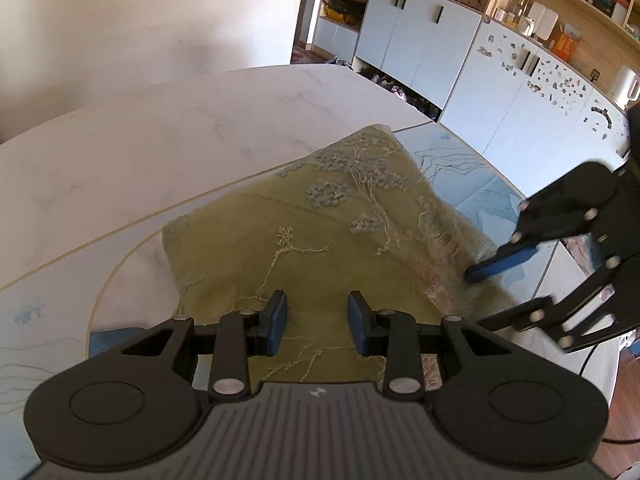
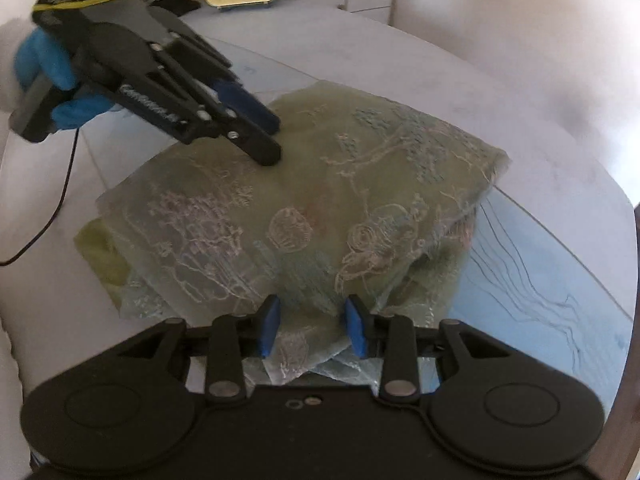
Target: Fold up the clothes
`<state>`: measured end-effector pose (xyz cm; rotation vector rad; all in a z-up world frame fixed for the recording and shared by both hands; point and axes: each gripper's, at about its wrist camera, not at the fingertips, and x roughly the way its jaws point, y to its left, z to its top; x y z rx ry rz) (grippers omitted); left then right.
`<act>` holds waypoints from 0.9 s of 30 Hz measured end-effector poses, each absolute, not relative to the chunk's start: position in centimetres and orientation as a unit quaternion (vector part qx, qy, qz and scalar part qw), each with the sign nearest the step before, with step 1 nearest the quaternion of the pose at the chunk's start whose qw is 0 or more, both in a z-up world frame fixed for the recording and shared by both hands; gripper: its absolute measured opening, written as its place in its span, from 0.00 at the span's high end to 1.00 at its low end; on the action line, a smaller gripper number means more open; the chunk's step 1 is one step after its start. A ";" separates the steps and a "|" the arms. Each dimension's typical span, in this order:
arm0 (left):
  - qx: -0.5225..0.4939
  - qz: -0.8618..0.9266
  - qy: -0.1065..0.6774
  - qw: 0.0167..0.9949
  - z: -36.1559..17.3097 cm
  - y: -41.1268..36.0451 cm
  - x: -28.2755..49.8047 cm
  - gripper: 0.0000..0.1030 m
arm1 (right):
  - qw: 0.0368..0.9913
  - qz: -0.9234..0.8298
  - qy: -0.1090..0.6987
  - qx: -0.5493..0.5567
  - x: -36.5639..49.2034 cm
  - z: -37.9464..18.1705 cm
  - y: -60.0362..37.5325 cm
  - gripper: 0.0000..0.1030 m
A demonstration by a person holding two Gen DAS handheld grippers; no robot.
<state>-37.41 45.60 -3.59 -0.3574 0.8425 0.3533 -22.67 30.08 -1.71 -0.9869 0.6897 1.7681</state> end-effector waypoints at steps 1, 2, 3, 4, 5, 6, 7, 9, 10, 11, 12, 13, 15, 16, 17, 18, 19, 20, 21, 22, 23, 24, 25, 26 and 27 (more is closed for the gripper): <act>-0.170 0.169 0.405 0.882 -3.4 45.5 -37.4 0.69 | 0.485 0.726 0.282 -0.398 -22.5 -1.2 29.9 0.00; -0.169 0.169 0.405 0.883 -3.3 45.4 -37.5 0.69 | 0.490 0.727 0.279 -0.391 -22.3 -0.6 29.6 0.00; -0.167 0.168 0.405 0.883 -3.1 45.4 -37.6 0.69 | 0.497 0.727 0.278 -0.383 -22.0 0.1 29.4 0.00; -0.166 0.168 0.405 0.883 -3.0 45.3 -37.6 0.69 | 0.505 0.726 0.278 -0.375 -21.6 0.8 29.2 0.00; -0.165 0.167 0.406 0.883 -2.7 45.2 -37.8 0.65 | 0.515 0.722 0.281 -0.367 -21.2 1.2 29.2 0.00; -0.165 0.168 0.406 0.883 -2.3 45.0 -38.2 0.53 | 0.525 0.716 0.286 -0.359 -20.7 1.6 29.2 0.00; -0.167 0.170 0.405 0.883 -2.0 44.8 -38.6 0.45 | 0.534 0.712 0.297 -0.346 -20.2 1.7 29.3 0.00; -0.172 0.170 0.399 0.884 -1.4 44.3 -39.7 0.32 | 0.548 0.703 0.323 -0.317 -19.3 1.6 29.6 0.00; -0.179 0.172 0.399 0.883 -1.3 44.2 -40.2 0.32 | 0.555 0.699 0.336 -0.302 -18.8 1.6 29.8 0.00; -0.187 0.173 0.400 0.881 -1.2 44.0 -40.7 0.29 | 0.555 0.693 0.361 -0.285 -18.2 1.1 30.2 0.00; -0.199 0.177 0.402 0.876 -1.3 43.9 -41.2 0.24 | 0.555 0.683 0.392 -0.268 -17.5 0.4 30.6 0.00; -0.217 0.180 0.405 0.870 -1.7 44.0 -41.8 0.22 | 0.555 0.671 0.423 -0.250 -16.8 -0.5 31.0 0.00; -0.258 0.191 0.407 0.855 -2.6 44.3 -42.8 0.21 | 0.551 0.648 0.479 -0.215 -15.6 -2.2 31.7 0.00; -0.286 0.195 0.410 0.844 -3.4 44.5 -43.2 0.21 | 0.547 0.644 0.493 -0.207 -15.7 -2.8 31.8 0.00; -0.314 0.199 0.412 0.832 -4.1 44.8 -43.7 0.21 | 0.544 0.640 0.503 -0.202 -15.9 -3.4 32.0 0.00; -0.329 0.204 0.413 0.824 -4.7 44.9 -43.9 0.21 | 0.540 0.637 0.513 -0.197 -16.0 -3.9 32.1 0.00; -0.344 0.208 0.413 0.817 -5.3 44.9 -44.1 0.21 | 0.536 0.637 0.518 -0.197 -16.4 -4.4 32.2 0.00; -0.353 0.210 0.414 0.813 -5.7 44.8 -44.2 0.21 | 0.532 0.637 0.522 -0.199 -17.2 -5.0 32.7 0.00; -0.363 0.210 0.414 0.808 -6.2 44.7 -44.2 0.21 | 0.529 0.636 0.524 -0.201 -17.5 -5.2 32.5 0.00; -0.374 0.211 0.414 0.803 -6.6 44.6 -44.2 0.21 | 0.527 0.636 0.525 -0.205 -17.6 -5.2 32.2 0.00; -0.386 0.208 0.413 0.798 -7.0 44.6 -44.0 0.21 | 0.528 0.636 0.523 -0.208 -17.8 -5.1 32.0 0.00; -0.399 0.204 0.413 0.793 -7.3 44.4 -43.9 0.21 | 0.529 0.636 0.521 -0.211 -18.0 -5.1 32.0 0.00; -0.406 0.201 0.414 0.790 -7.6 44.4 -43.6 0.21 | 0.529 0.636 0.519 -0.215 -18.4 -5.2 31.9 0.00; -0.408 0.200 0.416 0.787 -7.8 44.2 -43.3 0.21 | 0.528 0.637 0.519 -0.215 -18.7 -5.2 31.8 0.00; -0.407 0.201 0.417 0.787 -8.0 44.0 -43.1 0.21 | 0.527 0.638 0.519 -0.214 -19.0 -5.2 31.7 0.00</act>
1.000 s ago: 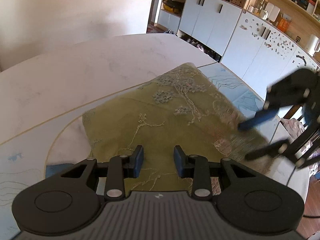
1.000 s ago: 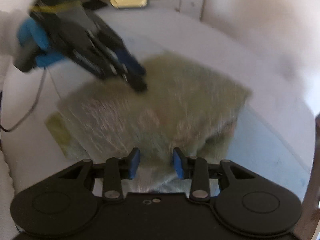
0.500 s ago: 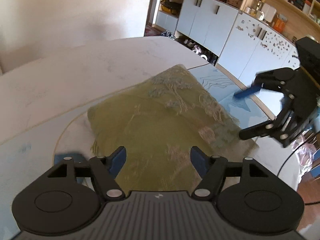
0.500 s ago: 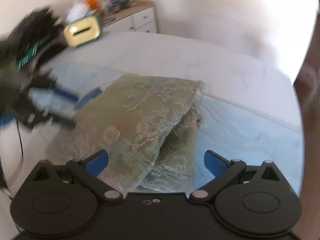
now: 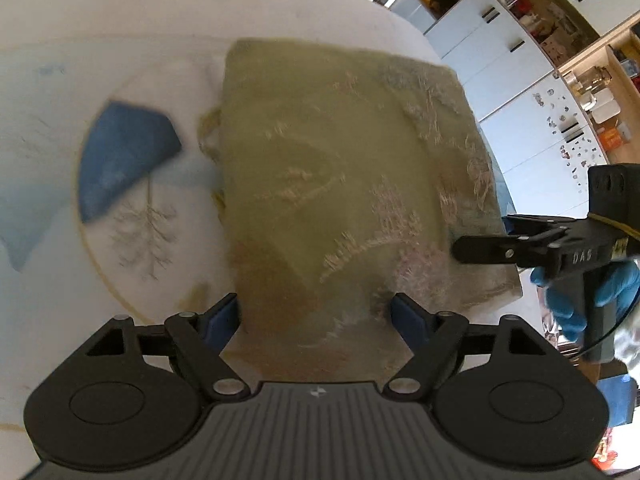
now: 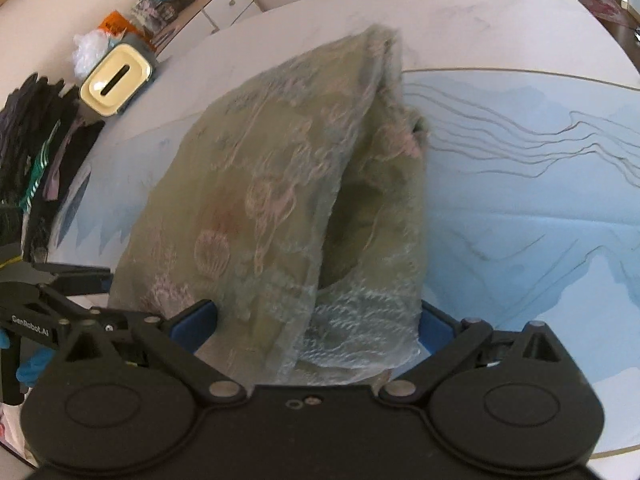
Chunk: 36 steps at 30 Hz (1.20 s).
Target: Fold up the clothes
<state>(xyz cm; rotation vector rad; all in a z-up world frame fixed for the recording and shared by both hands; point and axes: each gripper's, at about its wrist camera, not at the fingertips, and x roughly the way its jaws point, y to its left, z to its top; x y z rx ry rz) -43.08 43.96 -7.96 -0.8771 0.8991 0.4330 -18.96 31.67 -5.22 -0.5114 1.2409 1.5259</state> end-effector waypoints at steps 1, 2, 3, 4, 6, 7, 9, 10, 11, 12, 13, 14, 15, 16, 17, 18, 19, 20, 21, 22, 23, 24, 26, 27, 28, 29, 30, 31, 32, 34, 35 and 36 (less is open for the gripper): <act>-0.404 0.200 0.418 0.789 -8.0 43.7 -42.8 0.21 | 0.527 0.639 0.518 -0.213 -19.3 -5.3 31.6 0.00; -0.401 0.198 0.419 0.790 -8.0 43.5 -42.5 0.21 | 0.530 0.639 0.513 -0.216 -19.7 -5.3 31.5 0.00; -0.397 0.201 0.419 0.792 -7.9 43.4 -42.2 0.22 | 0.533 0.641 0.507 -0.218 -19.9 -5.2 31.5 0.00; -0.394 0.203 0.418 0.793 -7.9 43.3 -42.0 0.22 | 0.536 0.644 0.500 -0.220 -20.1 -5.1 31.4 0.00; -0.389 0.209 0.415 0.796 -7.8 43.1 -41.7 0.33 | 0.538 0.648 0.493 -0.220 -20.6 -5.0 31.8 0.00; -0.384 0.214 0.415 0.797 -7.7 43.2 -41.6 0.38 | 0.540 0.649 0.490 -0.217 -20.6 -4.9 32.0 0.00; -0.376 0.225 0.413 0.798 -7.6 43.3 -41.4 0.51 | 0.544 0.653 0.482 -0.211 -20.6 -4.7 32.6 0.00; -0.372 0.228 0.408 0.802 -7.5 43.5 -41.4 0.54 | 0.546 0.658 0.475 -0.208 -20.7 -4.5 33.1 0.00; -0.368 0.232 0.402 0.805 -7.3 43.7 -41.3 0.61 | 0.548 0.662 0.468 -0.205 -20.7 -4.3 33.8 0.00; -0.362 0.235 0.397 0.810 -7.1 44.1 -41.2 0.64 | 0.551 0.665 0.462 -0.202 -20.7 -4.1 34.5 0.00; -0.355 0.236 0.393 0.815 -6.9 44.6 -41.0 0.66 | 0.554 0.667 0.457 -0.199 -20.6 -3.9 35.2 0.00; -0.348 0.237 0.388 0.820 -6.8 45.1 -40.9 0.68 | 0.557 0.668 0.452 -0.199 -20.4 -3.9 36.1 0.00; -0.341 0.237 0.383 0.825 -6.6 45.6 -40.7 0.69 | 0.560 0.669 0.446 -0.200 -20.2 -3.8 37.0 0.00; -0.331 0.239 0.382 0.829 -6.5 46.3 -40.5 0.69 | 0.563 0.670 0.442 -0.199 -20.0 -3.8 38.2 0.00; -0.320 0.241 0.381 0.833 -6.4 47.3 -40.1 0.69 | 0.565 0.671 0.438 -0.199 -20.0 -3.7 39.5 0.00; -0.312 0.243 0.380 0.836 -6.4 48.3 -39.8 0.69 | 0.567 0.672 0.433 -0.199 -20.0 -3.7 40.9 0.00; -0.306 0.245 0.377 0.839 -6.3 49.5 -39.4 0.69 | 0.570 0.673 0.428 -0.199 -19.9 -3.7 42.4 0.00; -0.300 0.247 0.375 0.842 -6.3 50.7 -38.9 0.69 | 0.573 0.674 0.422 -0.198 -19.8 -3.7 43.9 0.00; -0.290 0.251 0.371 0.846 -6.2 52.1 -38.5 0.69 | 0.576 0.676 0.416 -0.197 -19.6 -3.6 45.3 0.00; -0.282 0.254 0.367 0.849 -6.1 53.2 -38.1 0.69 | 0.578 0.676 0.412 -0.197 -19.5 -3.6 47.0 0.00; -0.276 0.257 0.365 0.851 -6.0 54.5 -37.7 0.69 | 0.580 0.676 0.409 -0.197 -19.6 -3.7 48.6 0.00; -0.271 0.259 0.363 0.853 -5.9 55.8 -37.2 0.69 | 0.581 0.677 0.406 -0.197 -19.5 -4.0 50.1 0.00; -0.265 0.262 0.360 0.855 -6.0 58.4 -36.5 0.69 | 0.584 0.676 0.403 -0.197 -18.5 -4.6 52.4 0.00; -0.263 0.263 0.360 0.856 -6.2 59.7 -36.2 0.69 | 0.586 0.674 0.405 -0.196 -18.2 -4.9 53.1 0.00; -0.261 0.264 0.361 0.855 -6.3 60.7 -35.8 0.69 | 0.588 0.671 0.408 -0.194 -17.9 -5.2 53.7 0.00; -0.262 0.264 0.361 0.855 -6.5 61.4 -35.5 0.69 | 0.590 0.668 0.410 -0.193 -17.7 -5.6 54.3 0.00; -0.264 0.263 0.361 0.855 -6.6 62.1 -35.3 0.69 | 0.590 0.666 0.414 -0.190 -17.5 -5.8 54.5 0.00; -0.264 0.264 0.362 0.854 -6.7 62.5 -35.1 0.69 | 0.590 0.665 0.418 -0.186 -17.2 -6.1 54.6 0.00; -0.264 0.264 0.363 0.854 -6.9 62.9 -34.9 0.68 | 0.588 0.665 0.421 -0.185 -17.0 -6.1 54.4 0.00; -0.268 0.264 0.363 0.852 -7.0 63.1 -34.8 0.66 | 0.585 0.666 0.422 -0.191 -16.5 -6.0 53.8 0.00; -0.272 0.264 0.362 0.851 -7.0 63.2 -34.7 0.57 | 0.586 0.664 0.418 -0.202 -16.3 -5.7 53.3 0.00; -0.271 0.268 0.364 0.850 -6.9 63.3 -35.0 0.44 | 0.588 0.662 0.413 -0.213 -16.1 -5.3 52.8 0.00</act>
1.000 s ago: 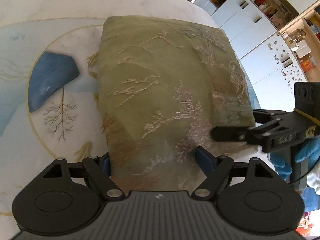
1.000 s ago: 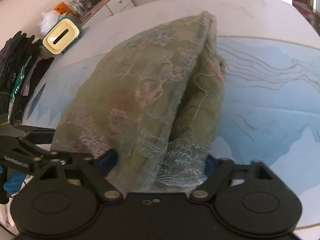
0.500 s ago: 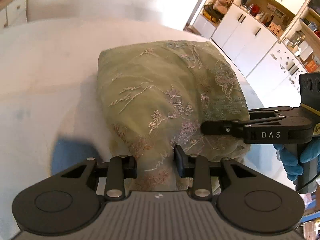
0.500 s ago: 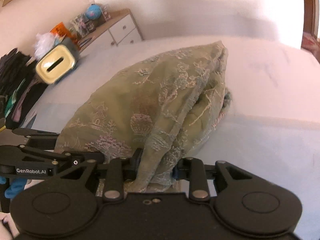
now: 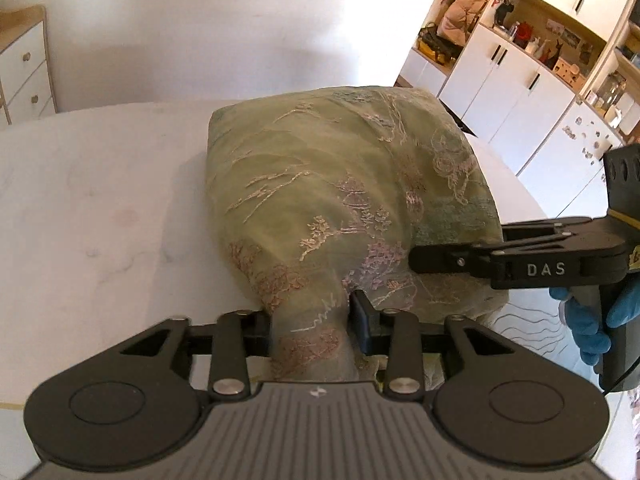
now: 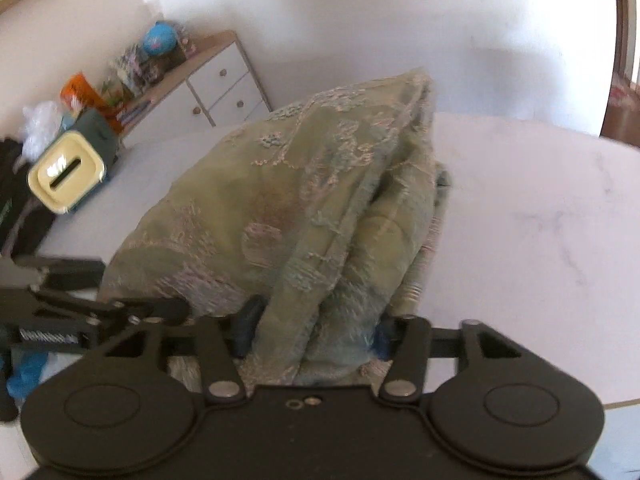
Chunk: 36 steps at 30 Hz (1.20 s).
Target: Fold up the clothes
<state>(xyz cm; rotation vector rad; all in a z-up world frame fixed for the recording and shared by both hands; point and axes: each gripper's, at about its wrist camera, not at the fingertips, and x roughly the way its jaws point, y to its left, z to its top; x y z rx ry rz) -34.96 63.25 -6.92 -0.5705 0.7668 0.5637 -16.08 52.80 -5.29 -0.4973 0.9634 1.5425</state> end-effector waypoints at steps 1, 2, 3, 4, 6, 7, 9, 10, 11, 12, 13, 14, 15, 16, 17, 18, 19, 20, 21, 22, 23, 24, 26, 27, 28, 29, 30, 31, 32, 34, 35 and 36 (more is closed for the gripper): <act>-0.267 0.271 0.368 0.848 -6.8 63.3 -35.3 0.39 | 0.589 0.663 0.405 -0.222 -15.7 -4.7 52.0 0.00; -0.264 0.270 0.369 0.849 -6.6 63.2 -36.3 0.37 | 0.593 0.665 0.393 -0.227 -15.4 -4.0 51.3 0.00; -0.260 0.264 0.368 0.853 -6.1 62.8 -37.0 0.37 | 0.598 0.668 0.379 -0.231 -15.2 -3.3 50.7 0.00; -0.252 0.263 0.367 0.856 -5.6 62.7 -37.2 0.37 | 0.601 0.672 0.364 -0.234 -15.1 -2.4 50.0 0.00; -0.233 0.265 0.358 0.864 -4.2 62.3 -38.5 0.37 | 0.606 0.685 0.325 -0.240 -15.6 -0.6 48.8 0.00; -0.227 0.263 0.351 0.870 -3.5 62.1 -39.0 0.37 | 0.606 0.694 0.300 -0.247 -16.3 0.3 48.4 0.00; -0.214 0.261 0.338 0.879 -2.2 61.7 -39.6 0.37 | 0.609 0.706 0.247 -0.263 -17.9 1.7 47.8 0.00; -0.208 0.261 0.332 0.882 -1.8 61.5 -39.8 0.37 | 0.613 0.709 0.222 -0.269 -18.6 2.2 47.6 0.00; -0.202 0.261 0.327 0.885 -1.3 61.3 -39.9 0.37 | 0.610 0.713 0.214 -0.273 -19.2 2.3 47.8 0.00; -0.197 0.259 0.328 0.887 -1.3 61.0 -39.5 0.37 | 0.603 0.717 0.213 -0.277 -19.7 2.2 48.0 0.00; -0.191 0.252 0.332 0.889 -1.6 60.7 -39.0 0.37 | 0.596 0.722 0.212 -0.281 -20.2 2.1 48.3 0.00; -0.189 0.251 0.338 0.887 -2.1 60.6 -38.5 0.37 | 0.590 0.720 0.219 -0.292 -20.6 1.3 48.9 0.00; -0.186 0.250 0.345 0.885 -2.7 60.5 -38.0 0.37 | 0.585 0.715 0.228 -0.306 -21.0 0.3 49.5 0.00; -0.189 0.251 0.349 0.883 -3.2 60.5 -37.7 0.37 | 0.583 0.710 0.238 -0.317 -21.2 -0.8 50.1 0.00; -0.193 0.251 0.353 0.880 -3.7 60.6 -37.4 0.37 | 0.583 0.702 0.249 -0.323 -21.1 -1.9 50.5 0.00; -0.196 0.252 0.358 0.877 -4.2 60.6 -37.2 0.37 | 0.585 0.695 0.259 -0.328 -20.9 -2.8 50.9 0.00; -0.201 0.255 0.360 0.875 -4.5 60.7 -37.0 0.38 | 0.588 0.688 0.270 -0.330 -20.7 -3.7 51.2 0.00; -0.204 0.256 0.363 0.872 -4.8 60.9 -36.8 0.38 | 0.589 0.683 0.280 -0.329 -20.4 -4.3 51.4 0.00; -0.208 0.257 0.366 0.870 -5.1 61.0 -36.7 0.38 | 0.590 0.678 0.291 -0.327 -20.2 -4.9 51.7 0.00; -0.211 0.258 0.369 0.867 -5.4 61.2 -36.6 0.38 | 0.591 0.676 0.297 -0.325 -20.0 -5.3 51.9 0.00; -0.211 0.259 0.372 0.866 -5.7 61.3 -36.4 0.38 | 0.592 0.675 0.299 -0.323 -20.1 -5.3 51.9 0.00; -0.210 0.260 0.375 0.865 -5.9 61.3 -36.3 0.38 | 0.592 0.676 0.300 -0.321 -20.1 -5.1 51.9 0.00; -0.202 0.263 0.380 0.864 -5.9 61.1 -36.1 0.38 | 0.593 0.679 0.297 -0.315 -20.2 -4.5 51.7 0.00; -0.199 0.265 0.381 0.863 -5.8 60.9 -36.0 0.38 | 0.593 0.684 0.292 -0.310 -20.3 -4.0 51.4 0.00; -0.198 0.268 0.379 0.863 -5.4 60.7 -36.1 0.38 | 0.596 0.686 0.287 -0.305 -20.3 -3.5 50.9 0.00; -0.197 0.271 0.377 0.863 -5.1 60.5 -36.3 0.37 | 0.601 0.686 0.282 -0.298 -20.2 -2.9 50.3 0.00; -0.196 0.274 0.375 0.864 -4.7 60.3 -36.4 0.37 | 0.605 0.687 0.280 -0.289 -20.1 -2.4 49.6 0.00; -0.195 0.278 0.373 0.864 -4.4 60.0 -36.6 0.37 | 0.607 0.689 0.278 -0.281 -20.1 -2.0 49.2 0.00; -0.193 0.284 0.372 0.863 -4.0 59.7 -36.7 0.34 | 0.610 0.691 0.277 -0.273 -20.1 -1.7 48.7 0.00; -0.191 0.295 0.367 0.861 -3.3 59.0 -37.1 0.28 | 0.615 0.693 0.273 -0.259 -20.0 -1.0 47.7 0.00; -0.190 0.299 0.364 0.861 -2.9 58.6 -37.2 0.22 | 0.618 0.694 0.270 -0.254 -19.9 -0.8 47.1 0.00; -0.191 0.301 0.361 0.862 -2.7 58.1 -37.3 0.17 | 0.621 0.692 0.268 -0.252 -20.0 -0.6 46.6 0.00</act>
